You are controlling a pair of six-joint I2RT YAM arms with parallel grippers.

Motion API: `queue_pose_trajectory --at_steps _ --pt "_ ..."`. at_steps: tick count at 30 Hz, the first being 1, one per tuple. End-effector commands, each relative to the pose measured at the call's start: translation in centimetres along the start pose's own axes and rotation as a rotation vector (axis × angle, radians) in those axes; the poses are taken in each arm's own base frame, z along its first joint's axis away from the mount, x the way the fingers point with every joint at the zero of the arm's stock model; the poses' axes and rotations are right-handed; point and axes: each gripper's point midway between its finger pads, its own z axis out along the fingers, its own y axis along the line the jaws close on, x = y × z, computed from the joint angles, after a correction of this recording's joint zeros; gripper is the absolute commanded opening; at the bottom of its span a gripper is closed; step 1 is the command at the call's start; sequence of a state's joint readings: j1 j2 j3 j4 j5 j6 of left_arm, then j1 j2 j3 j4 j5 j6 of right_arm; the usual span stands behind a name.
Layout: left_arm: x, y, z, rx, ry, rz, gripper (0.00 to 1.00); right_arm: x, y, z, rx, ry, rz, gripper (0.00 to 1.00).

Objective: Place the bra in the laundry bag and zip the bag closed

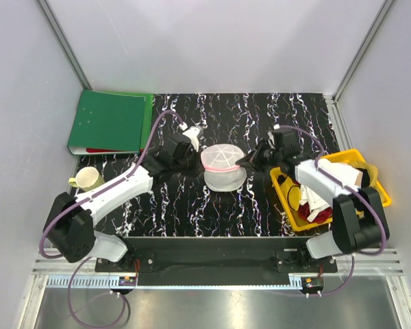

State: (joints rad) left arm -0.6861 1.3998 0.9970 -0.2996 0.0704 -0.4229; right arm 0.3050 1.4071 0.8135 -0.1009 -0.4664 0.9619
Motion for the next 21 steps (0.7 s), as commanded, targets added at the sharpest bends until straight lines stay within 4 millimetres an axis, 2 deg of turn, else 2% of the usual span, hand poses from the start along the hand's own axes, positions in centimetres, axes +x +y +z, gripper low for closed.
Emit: queue_pose_trajectory --at_steps 1,4,5,6,9,10,11,13,14,16,17,21 --pt "-1.1 -1.2 -2.0 0.054 -0.03 0.071 0.0 -1.8 2.7 1.4 -0.072 0.077 -0.193 0.0" --pt "-1.4 -2.9 -2.6 0.12 -0.032 0.053 0.0 -2.5 3.5 2.9 -0.059 0.127 -0.199 0.0" --pt "-1.4 -3.8 -2.8 0.14 -0.031 0.053 0.0 -2.2 2.8 3.7 -0.027 0.157 -0.183 0.0" --pt "-1.8 -4.6 -2.9 0.154 -0.042 0.056 0.0 -2.8 4.0 3.9 -0.039 0.148 -0.195 0.09" --pt "-2.1 -6.6 -2.7 0.187 -0.046 0.054 0.0 -3.1 3.7 4.2 -0.006 0.131 -0.158 0.35" --pt "-2.7 -7.1 -2.7 0.192 -0.057 0.047 0.0 -3.2 3.6 4.0 0.003 0.117 -0.15 0.49" --pt "-2.4 -7.5 -2.2 0.193 -0.044 0.033 0.0 -3.6 3.7 3.4 0.014 0.082 -0.154 0.56" --pt "-2.6 -8.2 -1.6 0.2 -0.046 0.034 0.0 -3.1 2.9 2.7 0.038 0.067 -0.16 0.66" --pt "-2.2 -8.7 -1.0 0.201 -0.031 0.04 0.0 -3.1 3.0 1.6 0.047 0.044 -0.169 0.71" --pt "-2.3 -9.4 -0.6 0.204 -0.033 0.043 0.0 -2.5 1.6 0.6 0.096 0.036 -0.205 0.75" --pt "-1.8 -9.8 0.0 0.206 -0.017 0.051 0.0 -2.1 0.6 -0.5 0.145 0.019 -0.21 0.75" --pt "-1.4 -10.6 0.9 0.201 -0.01 0.064 0.0 -0.5 -1.2 -2.8 0.186 -0.003 -0.182 0.75"
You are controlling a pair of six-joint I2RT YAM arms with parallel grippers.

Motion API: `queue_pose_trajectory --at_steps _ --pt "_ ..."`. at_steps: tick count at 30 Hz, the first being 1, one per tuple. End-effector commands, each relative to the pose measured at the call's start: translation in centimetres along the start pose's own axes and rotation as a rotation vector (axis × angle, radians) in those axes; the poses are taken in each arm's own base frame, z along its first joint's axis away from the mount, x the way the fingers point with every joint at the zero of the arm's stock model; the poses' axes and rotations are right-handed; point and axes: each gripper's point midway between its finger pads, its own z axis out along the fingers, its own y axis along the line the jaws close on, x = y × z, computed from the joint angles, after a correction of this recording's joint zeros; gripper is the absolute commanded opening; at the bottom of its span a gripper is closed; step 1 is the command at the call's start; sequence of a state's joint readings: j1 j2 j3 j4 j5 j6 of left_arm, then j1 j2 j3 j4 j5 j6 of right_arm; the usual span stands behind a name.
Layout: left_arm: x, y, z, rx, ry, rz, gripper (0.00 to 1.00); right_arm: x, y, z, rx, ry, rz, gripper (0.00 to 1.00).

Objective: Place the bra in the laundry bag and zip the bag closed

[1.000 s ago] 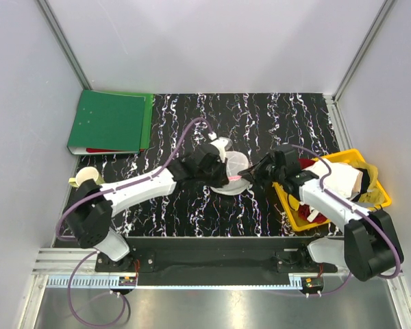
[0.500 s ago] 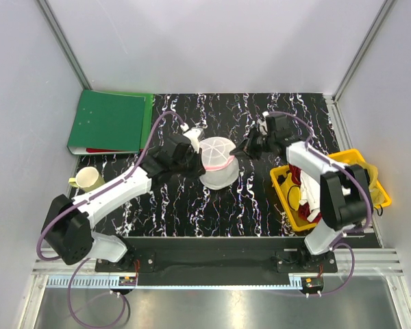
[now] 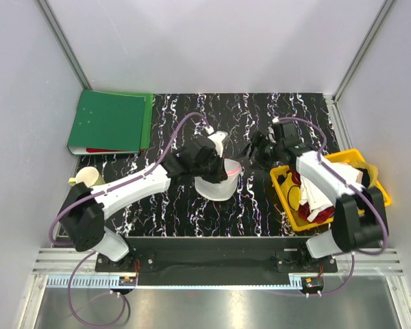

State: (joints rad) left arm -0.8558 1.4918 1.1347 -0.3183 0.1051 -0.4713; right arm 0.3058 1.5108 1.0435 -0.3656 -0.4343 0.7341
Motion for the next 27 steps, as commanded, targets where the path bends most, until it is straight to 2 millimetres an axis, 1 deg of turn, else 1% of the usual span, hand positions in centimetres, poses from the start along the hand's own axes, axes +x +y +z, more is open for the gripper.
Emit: queue_pose_trajectory --at_steps 1,2,3,4,5,6,7,8,10,11,12,13,14,15,16,18,19,21,22,23,24,25,26,27 --pt "-2.2 -2.3 0.6 0.044 -0.064 0.008 0.0 2.0 -1.6 -3.0 0.065 -0.049 0.005 0.75" --pt "-1.9 -2.7 0.9 0.052 -0.055 0.011 0.0 2.8 -1.5 -3.4 0.045 -0.047 0.018 0.75" --pt "-1.9 -2.8 0.9 0.053 -0.056 0.014 0.0 3.1 -0.9 -3.6 0.025 -0.05 0.066 0.75" --pt "-1.9 -3.1 1.0 0.057 -0.055 0.015 0.0 3.4 0.2 -3.5 -0.022 -0.06 0.067 0.75" --pt "-1.6 -3.4 1.2 0.065 -0.047 0.02 0.0 4.0 0.6 -3.7 -0.053 -0.064 0.087 0.74" --pt "-1.6 -3.6 1.2 0.068 -0.049 0.023 0.0 4.2 1.3 -3.7 -0.079 -0.068 0.147 0.72" --pt "-1.5 -3.8 1.3 0.069 -0.046 0.024 0.0 4.1 2.4 -3.7 -0.125 -0.081 0.147 0.71" --pt "-1.5 -4.2 1.3 0.076 -0.045 0.027 0.0 4.5 2.5 -3.4 -0.135 -0.077 0.164 0.7" --pt "-1.2 -4.3 1.3 0.077 -0.039 0.028 0.0 4.5 3.2 -3.0 -0.154 -0.078 0.205 0.64" --pt "-1.1 -4.5 1.3 0.082 -0.038 0.03 0.0 5.1 3.2 -2.3 -0.147 -0.059 0.211 0.61" --pt "-1.0 -4.6 1.4 0.082 -0.036 0.032 0.0 5.2 3.3 -2.1 -0.146 -0.051 0.235 0.56" --pt "-0.9 -4.6 1.4 0.08 -0.034 0.034 0.0 5.1 3.2 -1.9 -0.144 -0.057 0.246 0.47" --pt "-0.8 -4.6 1.3 0.079 -0.034 0.035 0.0 5.2 2.8 -1.5 -0.13 -0.058 0.26 0.37" --pt "-0.8 -4.4 1.2 0.071 -0.039 0.035 0.0 5.0 2.7 -1.6 -0.128 -0.069 0.265 0.31" --pt "-0.7 -4.1 1.0 0.063 -0.041 0.039 0.0 4.6 2.4 -1.5 -0.112 -0.098 0.265 0.21" --pt "-0.6 -3.3 0.7 0.031 -0.052 0.041 0.0 4.1 2.2 -1.7 -0.105 -0.123 0.252 0.12" --pt "-0.1 -2.7 0.4 0.022 -0.049 0.039 0.0 4.0 1.9 -1.5 -0.094 -0.128 0.246 0.05" --pt "0.1 -1.3 0.0 0.0 -0.045 0.019 0.0 3.3 1.5 -1.4 -0.087 -0.132 0.224 0.0" --pt "-0.1 -0.9 -0.7 -0.001 -0.059 0.007 0.0 3.3 1.1 -1.1 -0.083 -0.107 0.222 0.0" --pt "0.6 0.8 -0.8 -0.028 -0.046 -0.015 0.0 2.9 1.2 -1.1 -0.09 -0.107 0.209 0.0" --pt "0.7 1.5 -1.2 -0.038 -0.05 -0.025 0.0 2.7 1.1 -1.0 -0.09 -0.104 0.177 0.0" --pt "0.3 1.9 -2.1 -0.043 -0.076 -0.035 0.0 2.3 0.6 -0.7 -0.082 -0.099 0.164 0.0" --pt "0.9 3.7 -2.4 -0.077 -0.069 -0.058 0.0 1.8 0.9 -0.7 -0.087 -0.103 0.139 0.0" --pt "1.0 4.3 -2.8 -0.086 -0.074 -0.066 0.0 1.6 0.7 -0.5 -0.085 -0.102 0.094 0.0"
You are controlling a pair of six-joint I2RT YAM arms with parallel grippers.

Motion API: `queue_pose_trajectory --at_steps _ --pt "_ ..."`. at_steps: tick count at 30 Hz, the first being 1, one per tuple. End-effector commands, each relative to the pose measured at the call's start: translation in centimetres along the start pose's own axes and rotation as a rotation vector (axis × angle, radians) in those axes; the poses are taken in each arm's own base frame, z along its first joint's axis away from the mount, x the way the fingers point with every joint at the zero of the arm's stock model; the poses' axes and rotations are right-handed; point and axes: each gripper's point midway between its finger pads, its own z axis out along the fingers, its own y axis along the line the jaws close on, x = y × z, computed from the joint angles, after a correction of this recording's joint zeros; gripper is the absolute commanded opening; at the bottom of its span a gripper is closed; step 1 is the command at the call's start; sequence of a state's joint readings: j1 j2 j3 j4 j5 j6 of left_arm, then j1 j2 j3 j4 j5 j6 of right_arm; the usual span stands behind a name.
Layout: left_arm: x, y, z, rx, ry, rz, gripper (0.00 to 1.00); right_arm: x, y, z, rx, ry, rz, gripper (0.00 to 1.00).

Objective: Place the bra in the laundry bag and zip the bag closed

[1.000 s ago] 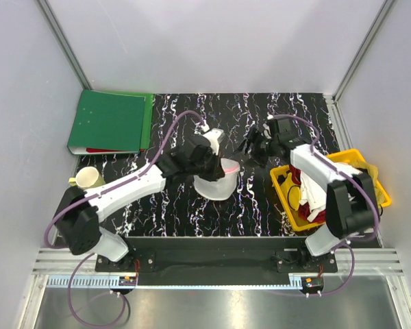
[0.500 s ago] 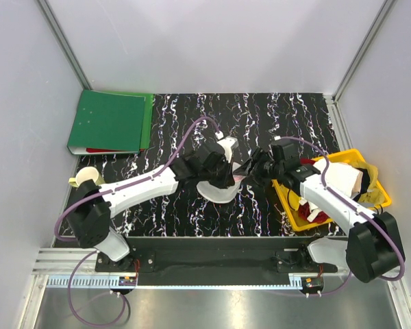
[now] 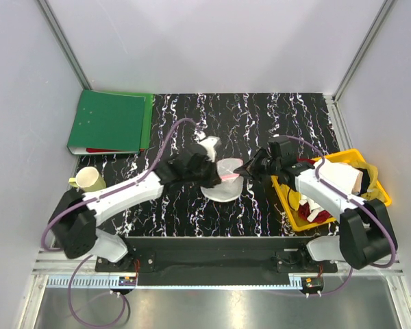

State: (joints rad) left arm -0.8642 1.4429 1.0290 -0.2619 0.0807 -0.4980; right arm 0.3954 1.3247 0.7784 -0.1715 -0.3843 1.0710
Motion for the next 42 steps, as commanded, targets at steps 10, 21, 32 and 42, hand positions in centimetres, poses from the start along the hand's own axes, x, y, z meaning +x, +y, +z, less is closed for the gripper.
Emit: queue_pose_trajectory --at_steps 10,21,32,42 --pt "-2.3 2.5 -5.5 -0.014 -0.109 -0.057 0.0 -4.6 6.5 4.7 -0.164 0.117 -0.347 0.0" --pt "-3.6 -1.8 -1.6 0.067 -0.082 -0.037 0.0 -3.6 0.2 2.5 0.068 0.019 -0.196 0.77" --pt "-2.2 -3.9 0.4 0.078 -0.036 0.001 0.0 -0.5 -0.1 -2.5 0.014 -0.056 -0.068 0.79" --pt "-2.2 -5.2 0.6 0.096 -0.038 0.009 0.0 1.1 1.5 -1.0 -0.062 -0.052 0.118 0.56"
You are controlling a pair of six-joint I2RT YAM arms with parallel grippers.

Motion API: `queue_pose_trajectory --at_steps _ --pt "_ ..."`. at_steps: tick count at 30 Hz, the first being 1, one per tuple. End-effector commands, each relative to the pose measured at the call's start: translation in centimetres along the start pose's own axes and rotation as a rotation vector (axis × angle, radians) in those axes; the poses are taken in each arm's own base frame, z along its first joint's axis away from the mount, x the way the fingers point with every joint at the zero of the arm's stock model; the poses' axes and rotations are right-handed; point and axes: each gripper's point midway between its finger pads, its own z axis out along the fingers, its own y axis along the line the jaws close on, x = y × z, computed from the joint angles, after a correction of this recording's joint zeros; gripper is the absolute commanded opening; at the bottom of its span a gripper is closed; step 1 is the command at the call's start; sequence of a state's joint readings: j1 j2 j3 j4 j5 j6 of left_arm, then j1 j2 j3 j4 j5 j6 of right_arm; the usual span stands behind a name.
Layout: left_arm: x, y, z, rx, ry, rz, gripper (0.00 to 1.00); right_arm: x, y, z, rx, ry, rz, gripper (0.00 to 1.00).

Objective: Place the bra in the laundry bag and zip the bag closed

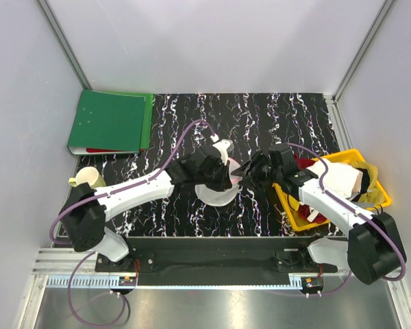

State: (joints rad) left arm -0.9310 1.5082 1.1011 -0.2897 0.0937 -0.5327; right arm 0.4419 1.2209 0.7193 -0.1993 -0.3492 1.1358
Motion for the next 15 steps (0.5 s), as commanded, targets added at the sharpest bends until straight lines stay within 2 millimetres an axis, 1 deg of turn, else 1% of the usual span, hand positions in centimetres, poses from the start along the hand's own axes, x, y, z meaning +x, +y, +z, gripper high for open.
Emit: queue_pose_trajectory --at_steps 1,3,4,5,6,7,8,9,10,11,12,13,14,15 --pt "-2.9 -2.3 -0.4 0.054 -0.089 0.006 0.0 -1.1 1.7 0.5 -0.059 -0.058 0.093 0.48" --pt "-2.8 -2.1 -0.4 0.048 -0.086 0.01 0.0 -1.7 1.4 0.6 -0.047 -0.092 0.099 0.29" --pt "-2.6 -1.8 -0.5 0.037 -0.088 0.011 0.0 -1.9 1.4 0.6 -0.043 -0.108 0.097 0.18" --pt "-2.5 -1.5 -0.6 0.028 -0.09 0.011 0.0 -2.4 1.3 0.7 -0.038 -0.128 0.094 0.12" --pt "-2.4 -1.3 -0.7 0.021 -0.091 0.011 0.0 -2.6 1.1 0.8 -0.031 -0.132 0.08 0.09" --pt "-2.0 -0.8 -0.9 0.01 -0.09 0.013 0.0 -2.9 1.2 0.9 -0.031 -0.135 0.072 0.0" --pt "-1.8 -0.3 -1.1 -0.004 -0.086 0.018 0.0 -3.0 1.2 1.1 -0.031 -0.12 0.064 0.0" --pt "-1.6 0.1 -1.4 -0.014 -0.085 0.019 0.0 -3.8 1.0 1.1 -0.033 -0.124 0.026 0.0" --pt "-1.6 0.4 -2.0 -0.02 -0.092 0.019 0.0 -4.2 1.7 1.2 -0.064 -0.121 -0.011 0.0" --pt "-1.0 1.6 -2.1 -0.043 -0.08 0.009 0.0 -4.3 2.0 1.4 -0.081 -0.09 -0.04 0.0" --pt "-0.7 2.3 -2.4 -0.054 -0.077 0.003 0.0 -5.3 1.7 1.5 -0.077 -0.1 -0.077 0.0" --pt "-1.0 2.6 -3.2 -0.055 -0.094 -0.003 0.0 -5.9 1.7 1.6 -0.08 -0.101 -0.093 0.0" --pt "-0.4 4.0 -3.5 -0.085 -0.083 -0.014 0.0 -6.3 2.0 1.9 -0.091 -0.077 -0.11 0.0" --pt "-0.3 4.6 -3.8 -0.098 -0.085 -0.018 0.0 -6.7 1.9 2.1 -0.091 -0.07 -0.146 0.0"
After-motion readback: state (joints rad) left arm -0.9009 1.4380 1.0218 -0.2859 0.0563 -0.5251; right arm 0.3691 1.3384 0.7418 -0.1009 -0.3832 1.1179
